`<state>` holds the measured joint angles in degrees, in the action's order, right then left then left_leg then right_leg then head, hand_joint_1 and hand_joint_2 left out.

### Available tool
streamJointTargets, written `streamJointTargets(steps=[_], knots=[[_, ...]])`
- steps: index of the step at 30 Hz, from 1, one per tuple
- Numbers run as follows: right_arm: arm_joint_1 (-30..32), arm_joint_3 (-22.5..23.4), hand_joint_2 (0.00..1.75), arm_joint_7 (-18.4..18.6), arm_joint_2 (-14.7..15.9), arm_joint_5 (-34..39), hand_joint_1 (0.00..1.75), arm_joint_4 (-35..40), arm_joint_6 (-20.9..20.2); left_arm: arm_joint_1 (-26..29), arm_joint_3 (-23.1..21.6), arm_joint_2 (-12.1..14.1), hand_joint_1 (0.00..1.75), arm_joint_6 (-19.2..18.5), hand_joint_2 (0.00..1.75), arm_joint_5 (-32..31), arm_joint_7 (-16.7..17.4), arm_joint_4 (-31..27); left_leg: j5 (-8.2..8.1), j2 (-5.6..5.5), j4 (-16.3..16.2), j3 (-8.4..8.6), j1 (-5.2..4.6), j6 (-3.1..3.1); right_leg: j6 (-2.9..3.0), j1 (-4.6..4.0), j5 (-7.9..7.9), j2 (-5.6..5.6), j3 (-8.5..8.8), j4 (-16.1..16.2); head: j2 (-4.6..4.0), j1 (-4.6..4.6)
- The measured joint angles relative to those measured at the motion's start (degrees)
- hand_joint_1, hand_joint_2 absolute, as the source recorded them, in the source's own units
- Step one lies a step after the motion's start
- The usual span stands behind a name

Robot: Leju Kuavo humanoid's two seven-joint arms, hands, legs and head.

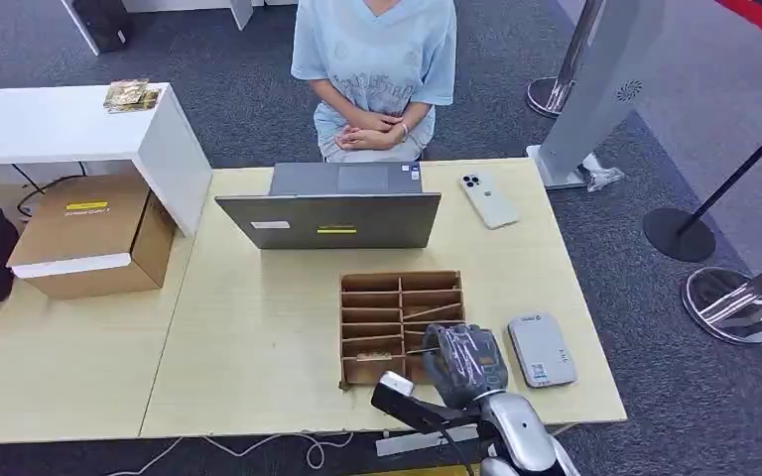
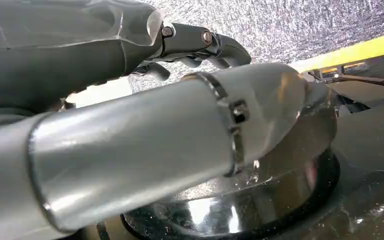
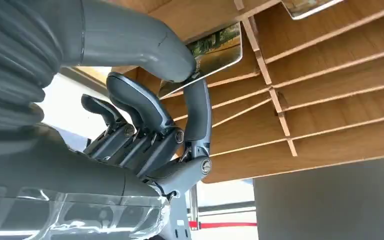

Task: Pass the card to the sensor for recognition and then transmit it.

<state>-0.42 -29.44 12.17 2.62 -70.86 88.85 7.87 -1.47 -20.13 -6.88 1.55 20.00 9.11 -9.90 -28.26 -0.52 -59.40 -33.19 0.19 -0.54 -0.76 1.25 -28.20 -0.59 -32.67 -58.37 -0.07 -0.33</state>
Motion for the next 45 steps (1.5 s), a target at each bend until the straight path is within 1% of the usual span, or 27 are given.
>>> streamJointTargets(steps=[27, 45], knots=[[3.6, 3.0, 1.75, -0.6, 0.0, 1.9, 1.75, 4.0, 0.3, 0.1, -0.2, 0.1, 0.0, -0.1, 0.0, 0.0, -0.2, 0.0, 0.0, 0.01, 0.0, -0.01, 0.0, 0.0, 0.0, 0.0, 0.0, 0.0, -0.02, 0.0, 0.0, 0.0], [4.4, 3.5, 1.75, -1.0, 0.0, 2.3, 1.75, 4.6, 0.2, 0.0, -0.4, 0.1, 0.0, -0.1, 0.0, 0.0, 0.0, 0.0, 0.0, 0.01, 0.0, -0.02, 0.0, 0.0, 0.0, 0.0, 0.0, 0.0, -0.02, 0.0, 0.0, 0.0]])
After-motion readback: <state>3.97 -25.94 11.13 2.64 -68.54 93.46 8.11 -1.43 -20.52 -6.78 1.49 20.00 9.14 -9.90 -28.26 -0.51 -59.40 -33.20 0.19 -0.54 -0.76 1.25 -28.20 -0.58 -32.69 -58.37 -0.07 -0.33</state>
